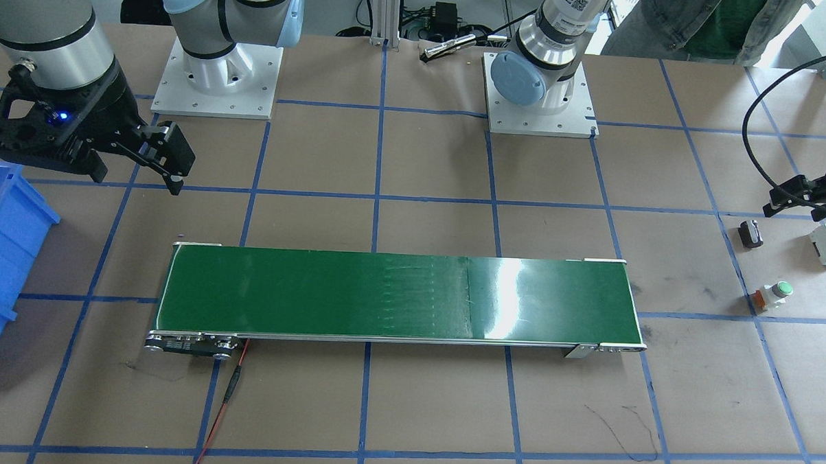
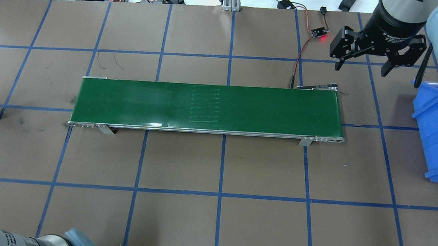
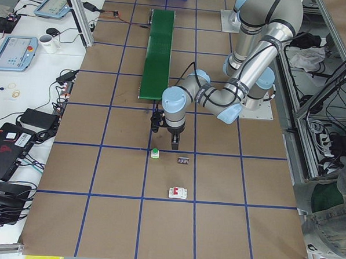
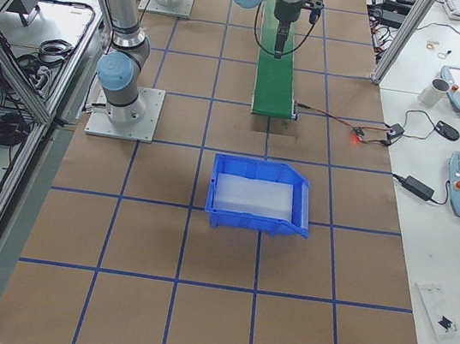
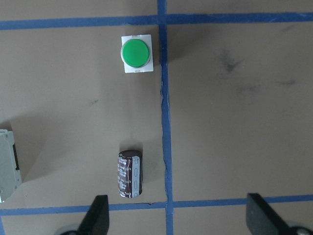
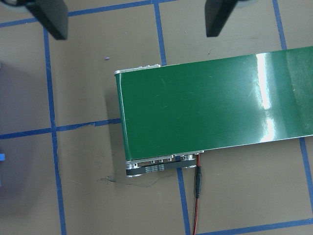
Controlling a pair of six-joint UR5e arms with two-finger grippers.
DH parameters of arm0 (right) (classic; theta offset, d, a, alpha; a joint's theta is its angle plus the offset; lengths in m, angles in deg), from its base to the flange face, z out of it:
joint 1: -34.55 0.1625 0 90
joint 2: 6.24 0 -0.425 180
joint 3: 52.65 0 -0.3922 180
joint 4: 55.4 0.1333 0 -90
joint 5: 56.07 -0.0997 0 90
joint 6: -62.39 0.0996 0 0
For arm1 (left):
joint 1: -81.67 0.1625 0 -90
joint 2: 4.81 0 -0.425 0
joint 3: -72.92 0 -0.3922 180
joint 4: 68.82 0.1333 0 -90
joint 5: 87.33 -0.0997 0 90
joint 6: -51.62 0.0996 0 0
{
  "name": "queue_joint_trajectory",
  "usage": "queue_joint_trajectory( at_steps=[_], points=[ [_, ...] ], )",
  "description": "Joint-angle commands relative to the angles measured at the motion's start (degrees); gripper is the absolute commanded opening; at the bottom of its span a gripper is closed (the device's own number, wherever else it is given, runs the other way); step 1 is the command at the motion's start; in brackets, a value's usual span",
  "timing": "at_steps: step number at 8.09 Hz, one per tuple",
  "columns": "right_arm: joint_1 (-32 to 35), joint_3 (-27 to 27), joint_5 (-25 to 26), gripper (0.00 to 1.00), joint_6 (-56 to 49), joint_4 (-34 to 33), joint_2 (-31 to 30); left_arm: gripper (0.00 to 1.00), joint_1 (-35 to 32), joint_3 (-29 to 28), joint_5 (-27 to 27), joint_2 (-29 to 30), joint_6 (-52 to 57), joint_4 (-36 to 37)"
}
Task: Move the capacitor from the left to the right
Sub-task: 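Lower the left gripper over the brown capacitor and align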
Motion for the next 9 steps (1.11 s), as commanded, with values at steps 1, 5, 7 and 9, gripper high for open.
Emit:
queue_joint_trajectory(
  at_steps=[1,5,7,9],
  points=[
    [0.0,0.0,0.0,1.0,-0.1,0.0,0.0,1.0,0.7,3.3,0.0,3.4,0.1,7.4],
    [0.0,0.0,-0.1,1.0,-0.2,0.7,-0.5,1.0,3.8,5.0,0.1,6.1,4.0,11.6],
    [0.0,0.0,-0.2,1.0,-0.2,0.4,-0.4,1.0,3.9,5.2,0.1,7.5,4.3,11.6],
    [0.0,0.0,0.0,1.0,-0.6,0.8,-0.4,0.96,3.9,6.4,0.1,8.2,4.3,12.0]
  ],
)
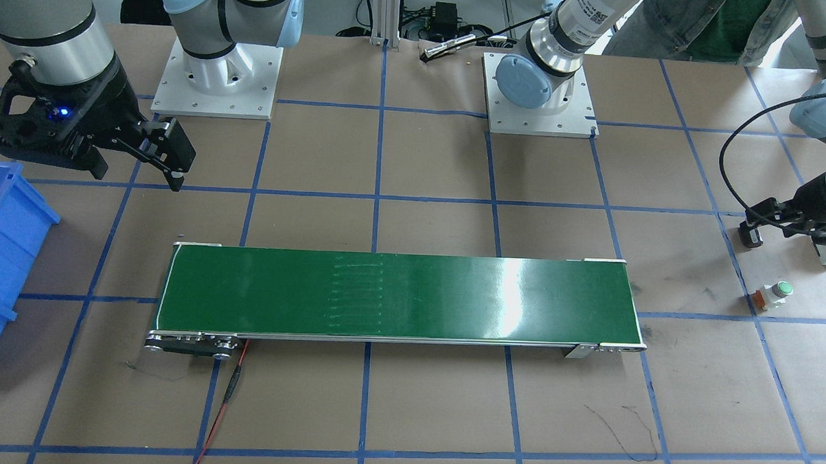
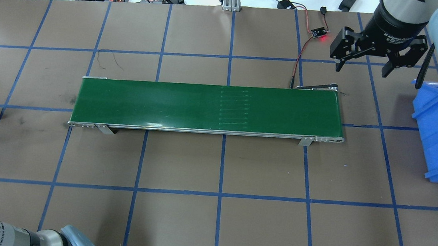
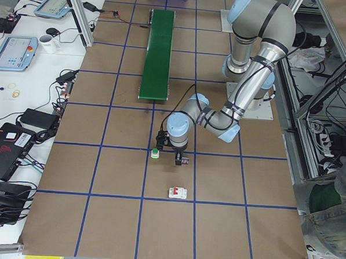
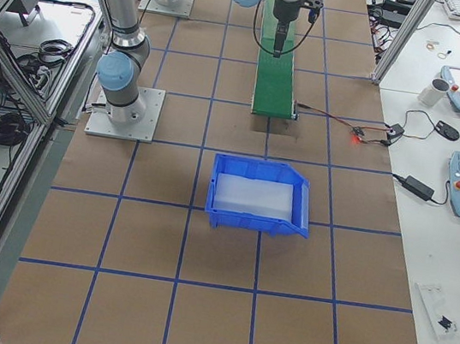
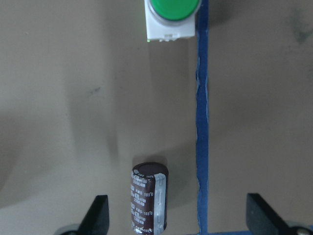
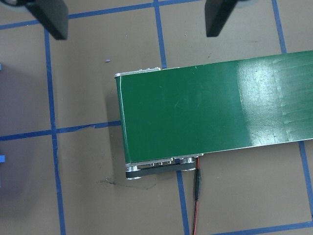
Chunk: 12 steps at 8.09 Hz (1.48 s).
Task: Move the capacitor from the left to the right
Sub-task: 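Lower the left gripper over the brown capacitor and align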
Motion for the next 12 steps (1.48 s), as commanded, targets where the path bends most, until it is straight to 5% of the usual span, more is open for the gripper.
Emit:
queue_joint_trajectory(
  at_steps=[1,8,12],
  points=[
    [0.0,0.0,0.1,1.0,-1.6,0.4,-0.1,0.96,0.1,1.3,0.0,1.4,0.1,0.5],
    [0.0,0.0,0.4,1.0,-0.5,-0.6,0.4,0.93,2.4,1.5,-2.5,3.0,3.2,4.0],
    [0.0,0.0,0.4,1.0,0.1,-0.6,0.4,0.69,2.3,1.7,-4.2,3.4,3.1,3.9]
  ],
)
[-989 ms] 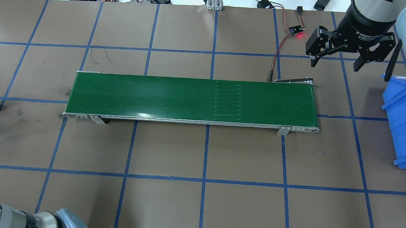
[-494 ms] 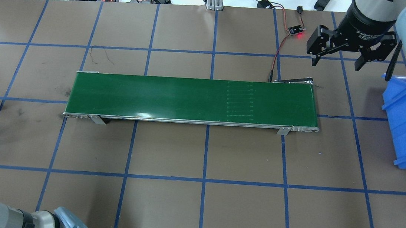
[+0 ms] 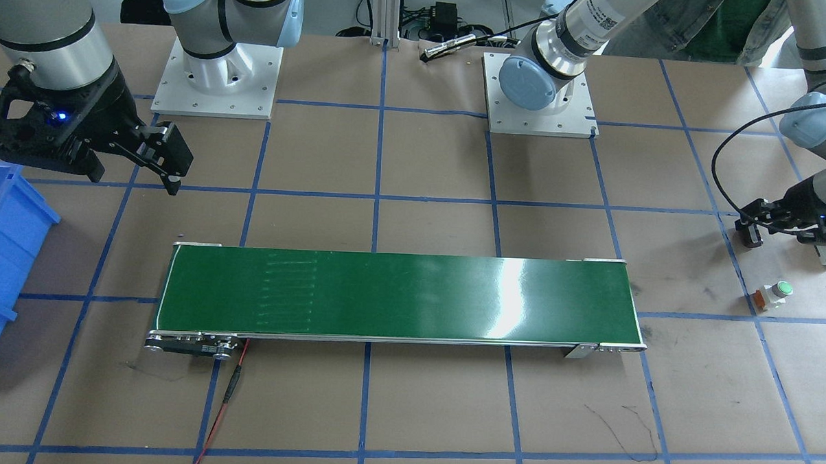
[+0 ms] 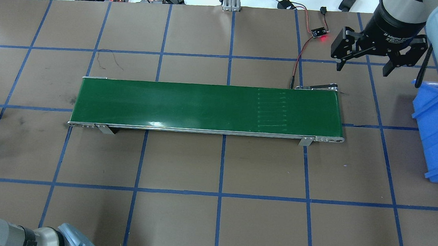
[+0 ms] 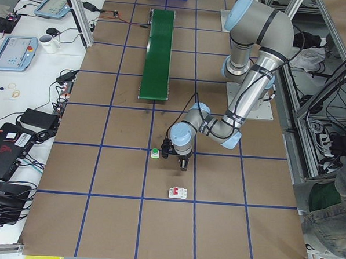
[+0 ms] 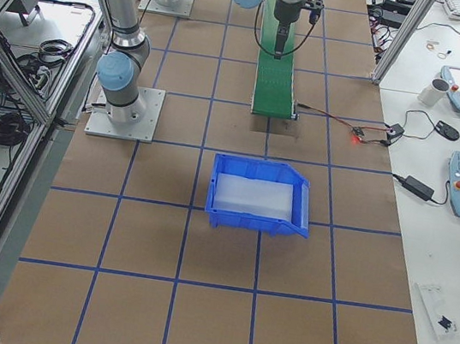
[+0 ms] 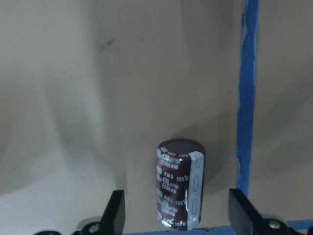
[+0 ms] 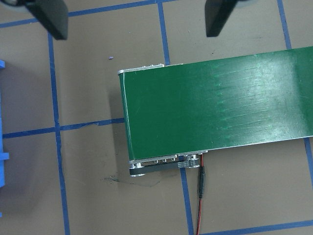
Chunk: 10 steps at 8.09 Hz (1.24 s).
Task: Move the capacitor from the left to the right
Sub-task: 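Close the left gripper on the brown capacitor and lift it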
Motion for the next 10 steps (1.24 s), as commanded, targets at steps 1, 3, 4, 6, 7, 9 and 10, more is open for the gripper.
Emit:
queue_joint_trajectory(
  at_steps=[1,3,4,6,7,9,10],
  points=[
    [0.0,0.0,-0.4,1.0,0.1,0.0,0.0,0.62,-0.1,0.1,-0.8,0.4,0.0,0.0],
    [0.0,0.0,-0.5,1.0,0.7,0.1,0.1,0.47,-0.1,0.0,-0.8,0.7,0.2,0.0],
    [0.1,0.0,-0.7,1.0,1.2,0.1,0.1,0.39,-0.1,0.0,-0.9,0.7,0.8,0.0],
    [0.2,-0.2,-0.6,1.0,1.3,0.6,0.0,0.28,-0.1,0.0,-4.1,0.7,1.4,0.0],
    [0.3,-1.5,-1.1,1.0,1.3,0.5,0.1,0.26,-0.1,0.0,-4.2,0.7,1.5,0.0],
    [0.3,-3.3,-2.7,1.0,1.0,-0.9,0.1,0.13,-0.3,0.0,-4.7,-0.2,1.3,0.0],
    [0.4,-3.4,-3.4,1.0,0.6,-1.3,0.1,0.13,-0.8,-0.2,-4.8,-1.4,1.0,-0.1]
  ],
)
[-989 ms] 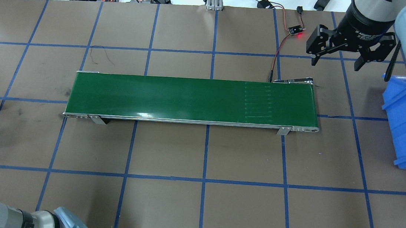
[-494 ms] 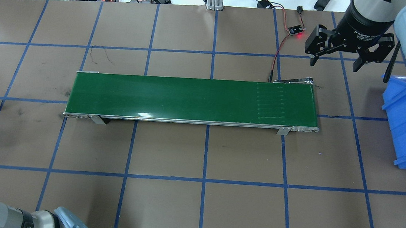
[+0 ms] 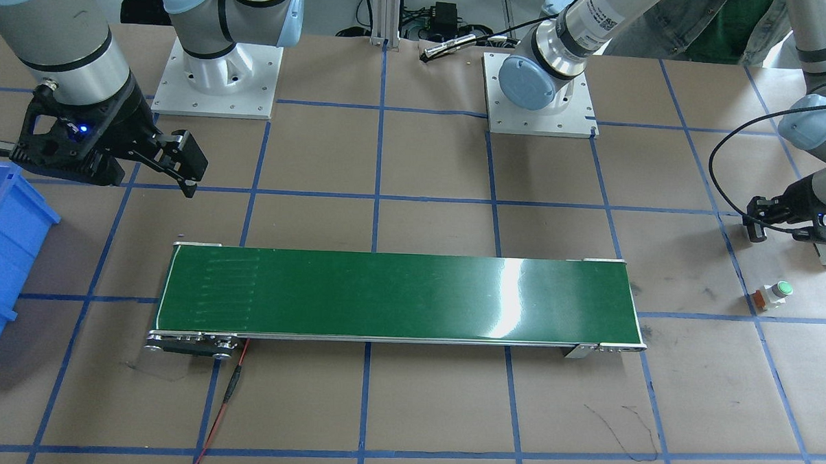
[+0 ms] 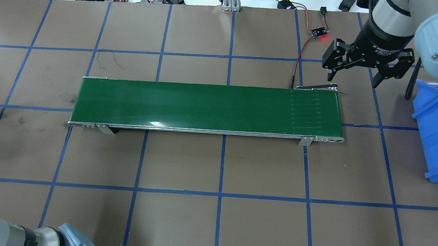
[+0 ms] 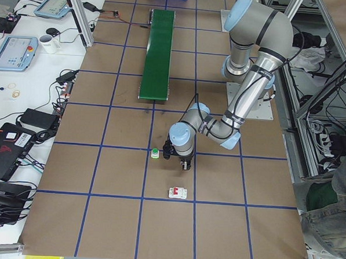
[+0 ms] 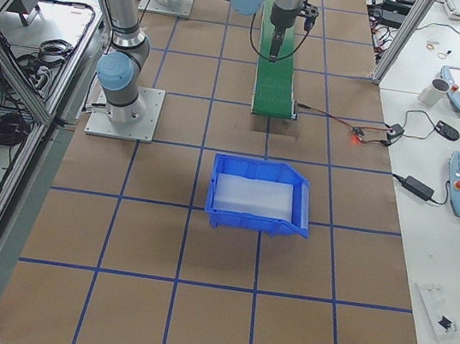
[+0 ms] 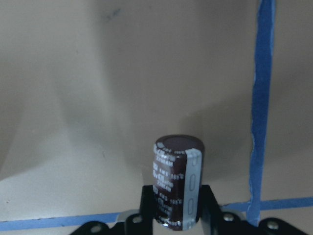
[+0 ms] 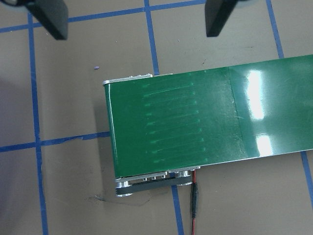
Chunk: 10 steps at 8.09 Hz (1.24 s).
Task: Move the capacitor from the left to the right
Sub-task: 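Close the left gripper on the brown capacitor and lift it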
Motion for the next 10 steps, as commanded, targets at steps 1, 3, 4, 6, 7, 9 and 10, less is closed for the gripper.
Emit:
queue_joint_trajectory(
  at_steps=[1,3,4,6,7,9,10],
  points=[
    [0.1,-0.8,-1.4,1.0,-0.8,-0.8,0.4,0.13,-0.9,-0.2,-0.3,-3.8,-1.0,-0.7],
    [0.1,-0.8,-1.4,1.0,-0.9,-1.2,0.4,0.14,-3.5,-0.3,-0.2,-9.2,-4.4,-3.9],
    [0.1,-0.8,-1.4,1.0,-0.9,-2.1,0.4,0.15,-7.0,-0.4,-0.2,-11.9,-7.6,-6.8],
    [0.1,-0.8,-1.5,1.0,-0.8,-2.1,0.4,0.16,-13.6,-0.5,-0.2,-15.6,-14.4,-10.9],
    [0.1,-0.8,-1.6,1.0,-0.8,-2.1,0.4,0.19,-16.7,-0.5,0.0,-16.9,-16.6,-10.9],
    [0.1,-0.8,-1.6,1.0,-0.8,-2.1,0.4,0.24,-23.1,-1.6,0.2,-18.6,-24.7,-10.8],
    [0.1,-0.8,-1.5,1.0,-0.8,-2.1,0.4,0.24,-27.3,-2.3,0.3,-18.8,-29.3,-10.9]
  ],
)
